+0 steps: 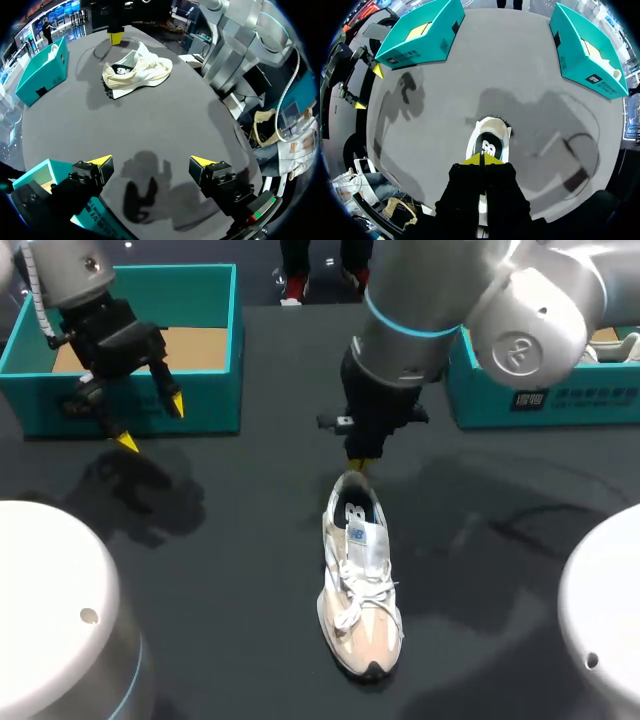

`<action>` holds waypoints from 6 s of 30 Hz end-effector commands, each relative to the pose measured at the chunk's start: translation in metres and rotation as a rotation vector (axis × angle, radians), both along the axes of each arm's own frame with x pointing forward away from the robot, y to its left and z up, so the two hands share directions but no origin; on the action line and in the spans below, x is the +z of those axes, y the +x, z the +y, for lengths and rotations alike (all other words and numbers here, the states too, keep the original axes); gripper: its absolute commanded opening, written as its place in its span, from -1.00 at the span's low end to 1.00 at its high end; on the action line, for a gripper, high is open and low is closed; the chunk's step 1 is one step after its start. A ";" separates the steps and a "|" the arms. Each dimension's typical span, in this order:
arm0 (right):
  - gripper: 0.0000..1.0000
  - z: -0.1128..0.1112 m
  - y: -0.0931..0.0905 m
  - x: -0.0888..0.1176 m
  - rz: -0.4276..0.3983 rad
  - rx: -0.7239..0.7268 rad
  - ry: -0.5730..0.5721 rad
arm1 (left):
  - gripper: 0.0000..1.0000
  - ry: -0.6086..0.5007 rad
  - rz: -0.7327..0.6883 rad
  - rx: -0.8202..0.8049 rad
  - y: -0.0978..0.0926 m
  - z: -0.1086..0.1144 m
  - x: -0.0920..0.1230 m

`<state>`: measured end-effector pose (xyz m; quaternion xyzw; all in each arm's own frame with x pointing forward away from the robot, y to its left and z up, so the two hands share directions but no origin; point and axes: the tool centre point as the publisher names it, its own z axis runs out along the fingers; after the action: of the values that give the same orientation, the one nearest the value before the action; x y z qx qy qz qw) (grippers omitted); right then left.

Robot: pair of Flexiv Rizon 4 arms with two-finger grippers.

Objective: Take the shoe out of the shoebox, open the shoe tongue, remove and reinsert the insole, then place the shoe into the shoebox

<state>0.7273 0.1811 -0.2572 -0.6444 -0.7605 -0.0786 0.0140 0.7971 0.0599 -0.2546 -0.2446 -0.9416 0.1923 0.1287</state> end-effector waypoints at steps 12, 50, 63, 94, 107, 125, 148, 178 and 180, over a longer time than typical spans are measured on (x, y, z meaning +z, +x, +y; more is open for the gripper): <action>-1.00 0.014 -0.002 -0.028 -0.013 -0.069 -0.166 | 1.00 0.002 -0.002 0.000 -0.001 0.000 0.000; -1.00 -0.003 -0.009 -0.091 -0.068 -0.178 -0.393 | 1.00 0.002 -0.002 0.000 -0.001 0.000 0.000; -1.00 -0.024 -0.007 -0.111 0.010 -0.193 -0.515 | 1.00 0.002 -0.002 0.000 -0.001 0.000 0.000; -1.00 -0.029 -0.016 -0.160 0.142 -0.173 -0.516 | 1.00 0.002 -0.002 0.000 -0.001 0.000 0.000; -1.00 -0.010 -0.015 -0.105 -0.004 -0.155 -0.532 | 1.00 0.002 -0.002 0.000 -0.001 0.000 0.000; -1.00 -0.017 -0.012 -0.148 0.094 -0.141 -0.391 | 1.00 0.002 -0.002 0.000 -0.001 0.000 0.000; -1.00 -0.015 -0.014 -0.137 0.213 -0.106 -0.202 | 1.00 0.002 -0.002 0.000 -0.001 0.000 0.000; -0.88 -0.010 -0.023 -0.108 0.289 -0.083 -0.170 | 1.00 0.002 -0.002 0.000 -0.001 0.000 0.000; -0.87 -0.011 -0.023 -0.108 0.308 -0.069 -0.163 | 1.00 0.002 -0.002 0.000 -0.001 0.000 0.000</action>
<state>0.7019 0.1774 -0.3631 -0.6752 -0.7297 0.0877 0.0636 0.7971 0.0600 -0.2541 -0.2444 -0.9416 0.1926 0.1288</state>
